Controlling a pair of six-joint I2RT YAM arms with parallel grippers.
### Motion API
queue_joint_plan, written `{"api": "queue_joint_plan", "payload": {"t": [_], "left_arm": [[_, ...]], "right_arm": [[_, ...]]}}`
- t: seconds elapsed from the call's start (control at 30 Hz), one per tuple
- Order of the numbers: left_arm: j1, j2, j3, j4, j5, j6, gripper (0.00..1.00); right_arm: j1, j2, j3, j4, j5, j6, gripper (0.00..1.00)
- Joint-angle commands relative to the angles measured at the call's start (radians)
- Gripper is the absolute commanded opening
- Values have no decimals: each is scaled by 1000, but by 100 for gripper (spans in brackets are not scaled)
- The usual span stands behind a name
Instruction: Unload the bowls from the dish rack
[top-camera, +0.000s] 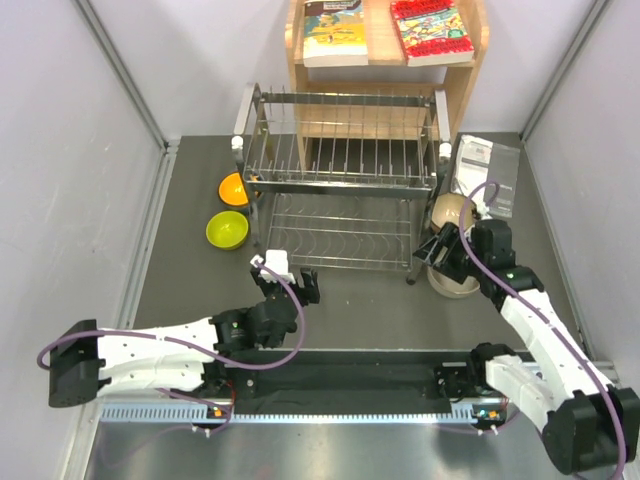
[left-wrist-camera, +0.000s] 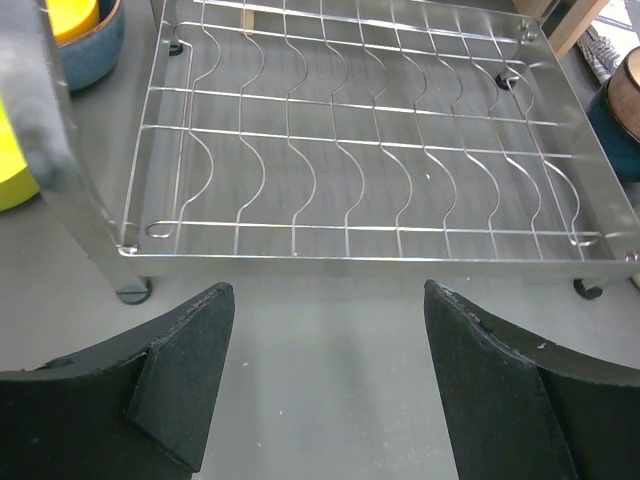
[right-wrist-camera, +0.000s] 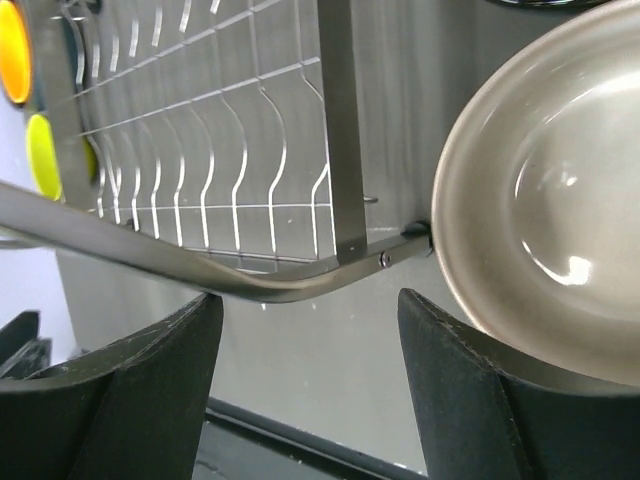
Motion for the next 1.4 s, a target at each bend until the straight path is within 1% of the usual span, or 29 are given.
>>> {"api": "queue_joint_plan", "payload": {"t": [0.0, 0.2, 0.3, 0.37, 0.4, 0.43, 0.47, 0.5, 0.53, 0.57, 0.6, 0.67, 0.73, 0.77, 0.8, 0.83, 0.87, 0.9, 0.93, 1.0, 1.03, 1.17, 1.2, 1.27, 1.3, 1.33, 1.37], "left_arm": [[5, -17, 20, -13, -15, -11, 81], [5, -38, -1, -16, -17, -15, 81], [5, -49, -4, -38, -35, -16, 82], [6, -58, -4, -58, -49, -25, 82], [14, -61, -4, -76, -53, -36, 83], [21, -64, -3, -126, -55, -82, 84], [29, -83, -3, -146, -57, -111, 84], [38, -96, -6, -194, -60, -142, 84], [41, -113, -14, -243, -64, -198, 84], [43, -157, -27, -265, -79, -221, 84], [45, -178, -32, -283, -87, -241, 84], [49, -233, -29, -346, -107, -269, 83], [71, -247, 2, -435, -115, -307, 84], [81, -242, 55, -550, -124, -329, 83], [91, -235, 86, -621, -151, -399, 83], [92, -216, 154, -686, -170, -441, 83], [92, -207, 190, -832, -181, -483, 83], [92, -195, 222, -899, -204, -575, 83], [92, -176, 283, -979, -213, -626, 83], [92, -166, 325, -1093, -227, -680, 84], [92, -169, 348, -1114, -237, -692, 84], [106, -208, 376, -1153, -273, -689, 85], [129, -219, 381, -1150, -277, -655, 85], [170, -257, 393, -1089, -273, -578, 85], [186, -268, 396, -1057, -267, -473, 85], [199, -280, 397, -971, -258, -418, 86], [219, -282, 396, -932, -232, -369, 86]], "right_arm": [[4, 55, 45, 94, 103, -21, 70], [6, 103, 80, 108, 89, -26, 71], [6, 69, 91, 88, 75, -34, 73], [6, 14, 94, 49, 71, -40, 73], [6, -9, 95, 33, 58, -44, 74], [4, -62, 95, -12, 66, -49, 74], [4, -95, 97, -42, 86, -57, 75], [4, -163, 97, -69, 139, -54, 76], [6, -194, 95, -116, 182, -54, 77], [4, -225, 103, -136, 234, -61, 78], [0, -266, 103, -147, 326, -64, 78], [-8, -271, 111, -149, 360, -98, 77], [-10, -230, 115, -149, 390, -103, 78], [-13, -210, 120, -138, 390, -106, 78], [-13, -183, 118, -127, 387, -101, 78], [-13, -176, 118, -118, 393, -95, 78], [-14, -172, 114, -89, 418, -93, 77], [-14, -175, 111, -74, 438, -95, 77], [-16, -173, 109, -54, 455, -101, 77], [-22, -152, 128, -29, 483, -113, 77], [-30, -140, 137, -23, 482, -129, 78], [-49, -95, 178, -8, 439, -162, 77], [-51, -101, 177, -3, 437, -167, 77], [-62, -113, 166, 8, 425, -173, 78], [-65, -126, 161, 11, 422, -173, 78], [-74, -127, 158, 12, 419, -175, 78], [-79, -129, 154, 12, 402, -176, 78]]}}
